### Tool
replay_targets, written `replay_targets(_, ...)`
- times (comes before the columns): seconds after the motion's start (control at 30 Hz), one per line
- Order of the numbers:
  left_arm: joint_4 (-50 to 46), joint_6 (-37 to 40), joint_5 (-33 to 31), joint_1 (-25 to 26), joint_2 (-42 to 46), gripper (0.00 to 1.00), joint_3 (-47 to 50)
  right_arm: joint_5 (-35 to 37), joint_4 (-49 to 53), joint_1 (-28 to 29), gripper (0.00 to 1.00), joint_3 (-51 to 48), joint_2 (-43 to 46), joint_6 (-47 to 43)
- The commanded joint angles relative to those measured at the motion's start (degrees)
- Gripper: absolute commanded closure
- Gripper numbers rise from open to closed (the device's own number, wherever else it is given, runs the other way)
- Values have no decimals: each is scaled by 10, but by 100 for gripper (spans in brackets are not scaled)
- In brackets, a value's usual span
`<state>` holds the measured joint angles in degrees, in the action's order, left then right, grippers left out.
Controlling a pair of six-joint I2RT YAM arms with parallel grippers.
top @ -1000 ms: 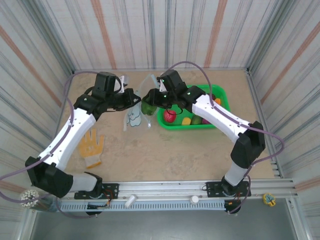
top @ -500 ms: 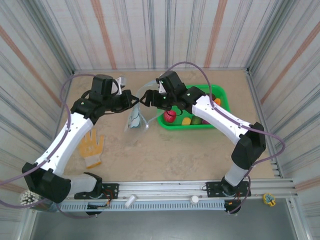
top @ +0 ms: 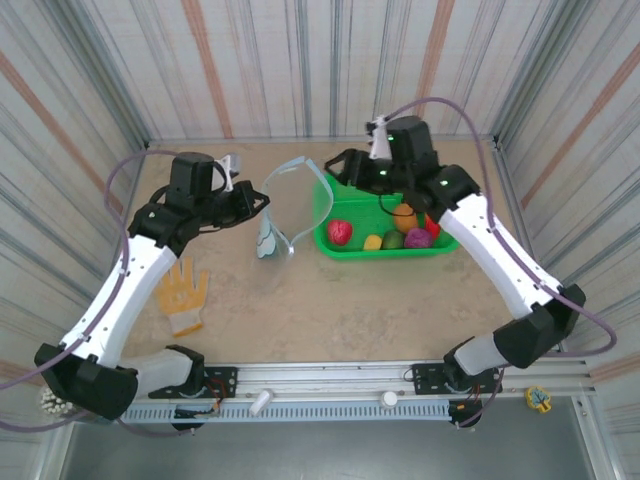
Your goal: Place the food in the zip-top bag and seal the zipper
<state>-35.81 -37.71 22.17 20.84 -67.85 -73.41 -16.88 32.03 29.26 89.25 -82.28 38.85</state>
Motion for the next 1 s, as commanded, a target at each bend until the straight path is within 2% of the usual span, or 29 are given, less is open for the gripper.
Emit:
replay_targets(0.0, -11, 11, -9, -3, 21, 100, 2, 47, 83, -36, 33, -45, -17, -44)
replay_targets(0.1, -13, 12, -1, -3, 24, 100, 9, 86, 123, -40, 32, -70, -48, -88)
replay_targets(0.3, 2, 8, 5, -3, 28, 100, 38, 111, 138, -48, 28, -105, -116, -98)
replay_targets(0.43, 5, 9, 14, -3, 27, 100, 41, 146, 154, -47, 26, -99, -168, -45)
replay_targets(0.6, 12, 8, 21, -3, 27, 100, 47, 153, 145, -43, 28, -103, -211, 39)
replay_targets(0.83, 10, 17, 20, -4, 31, 100, 52, 154, 144, -30, 27, -82, -272, 30)
replay_targets(0.97, 10, 20, 20, -4, 34, 100, 53, 163, 141, -31, 39, -74, -293, 31)
